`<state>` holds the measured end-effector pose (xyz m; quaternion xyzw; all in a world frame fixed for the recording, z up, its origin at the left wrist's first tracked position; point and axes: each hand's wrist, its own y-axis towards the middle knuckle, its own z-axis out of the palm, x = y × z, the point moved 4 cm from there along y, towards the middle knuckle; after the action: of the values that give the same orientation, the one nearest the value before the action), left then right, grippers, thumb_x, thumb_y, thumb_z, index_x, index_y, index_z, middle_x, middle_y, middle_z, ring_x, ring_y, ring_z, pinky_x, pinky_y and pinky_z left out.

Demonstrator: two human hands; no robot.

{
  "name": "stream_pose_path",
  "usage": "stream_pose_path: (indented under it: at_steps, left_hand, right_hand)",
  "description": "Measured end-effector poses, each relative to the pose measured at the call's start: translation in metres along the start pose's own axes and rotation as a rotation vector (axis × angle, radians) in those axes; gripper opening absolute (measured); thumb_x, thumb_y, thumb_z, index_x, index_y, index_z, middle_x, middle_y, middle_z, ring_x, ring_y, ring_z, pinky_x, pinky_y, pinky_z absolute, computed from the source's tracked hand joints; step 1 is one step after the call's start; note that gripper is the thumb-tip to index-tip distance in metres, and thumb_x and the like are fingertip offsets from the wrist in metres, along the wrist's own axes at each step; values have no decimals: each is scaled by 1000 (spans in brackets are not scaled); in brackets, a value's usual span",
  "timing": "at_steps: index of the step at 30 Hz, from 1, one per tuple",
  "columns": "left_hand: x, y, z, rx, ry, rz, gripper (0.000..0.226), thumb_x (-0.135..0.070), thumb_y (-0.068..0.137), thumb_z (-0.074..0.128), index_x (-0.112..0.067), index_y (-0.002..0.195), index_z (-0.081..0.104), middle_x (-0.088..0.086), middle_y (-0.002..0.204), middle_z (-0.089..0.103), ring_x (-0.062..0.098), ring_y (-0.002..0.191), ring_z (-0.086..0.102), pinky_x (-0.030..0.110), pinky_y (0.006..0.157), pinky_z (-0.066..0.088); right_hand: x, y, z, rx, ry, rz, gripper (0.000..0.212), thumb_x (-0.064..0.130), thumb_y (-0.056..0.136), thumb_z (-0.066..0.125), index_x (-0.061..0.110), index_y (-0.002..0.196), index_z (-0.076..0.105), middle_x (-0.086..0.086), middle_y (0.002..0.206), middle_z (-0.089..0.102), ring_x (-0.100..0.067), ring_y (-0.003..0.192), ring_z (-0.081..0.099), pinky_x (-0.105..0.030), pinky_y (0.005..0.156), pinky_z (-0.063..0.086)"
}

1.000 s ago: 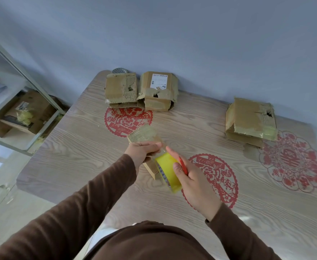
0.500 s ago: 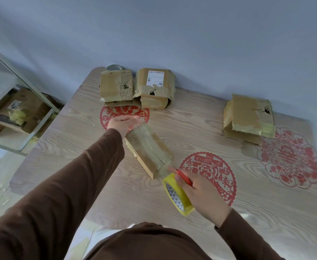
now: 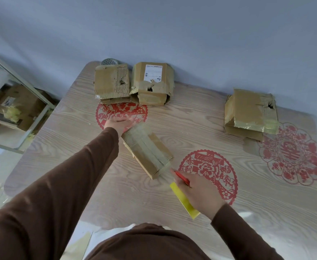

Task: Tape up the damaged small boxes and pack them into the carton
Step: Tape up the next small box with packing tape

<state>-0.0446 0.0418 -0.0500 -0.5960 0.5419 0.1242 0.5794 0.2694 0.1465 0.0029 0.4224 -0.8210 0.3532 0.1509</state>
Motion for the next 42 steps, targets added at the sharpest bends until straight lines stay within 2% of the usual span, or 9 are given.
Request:
stream_pose_path:
  at_steps: [7,13,17,20,22,27,31,37,42]
  left_hand:
    - [18,0,19,105,41,-207,29,-44,92,68,-16,86,61,0,83,57,14,72,51,28,68,46]
    - [27,-4,21,137,-82,-362,25,-41,94,62,-17,97,58,4,98,60,20,92,55,34,88,47]
    - [4,-20,13,-340,397,310,38,-38,96,56,-20,129,51,3,130,55,24,118,50,44,106,39]
    - [9,-73,29,-117,689,948,63,-63,92,41,-22,139,48,7,149,43,27,142,33,52,119,20]
    - [41,-102,42,63,971,1096,93,-84,83,30,-24,154,37,13,164,21,32,153,13,62,121,7]
    - [89,-110,53,175,1039,970,96,-82,79,50,-34,158,24,10,168,10,32,155,0,65,118,21]
    - [61,-102,50,177,815,985,83,-60,81,62,-30,154,36,12,164,22,34,152,9,57,120,21]
    - [25,-93,25,324,217,615,51,-53,84,55,-42,135,56,-6,140,56,17,129,48,41,111,37]
    - [32,-80,7,143,15,242,60,-65,79,55,-33,129,61,-1,129,63,21,124,57,42,111,42]
  right_hand:
    - [-18,18,30,14,-135,21,50,43,107,37,54,153,22,7,66,53,-7,59,53,-27,58,44]
    - [-20,16,50,54,-131,-18,61,46,107,36,47,156,0,9,65,42,-8,58,47,-30,62,47]
    - [-24,15,55,90,-66,-30,63,46,106,34,50,155,-5,8,64,43,-9,58,48,-31,62,47]
    - [-29,18,59,113,44,-43,61,46,106,35,54,155,-1,4,67,49,-13,62,54,-33,65,47]
    - [-35,21,65,119,133,-54,58,51,105,34,61,151,0,-2,81,64,-17,73,63,-37,75,52]
    - [-28,21,66,163,321,-40,55,51,105,36,65,148,5,5,154,45,-16,133,52,-18,108,38]
    - [-6,25,24,42,395,-68,50,38,107,43,54,150,24,9,155,44,-2,136,43,1,96,29]
    - [67,39,-52,30,550,-151,47,46,104,45,35,150,44,-4,116,74,-16,109,70,-29,98,50]
    - [106,53,-78,-13,524,-264,46,41,106,43,26,149,48,12,150,48,3,134,41,-2,101,28]
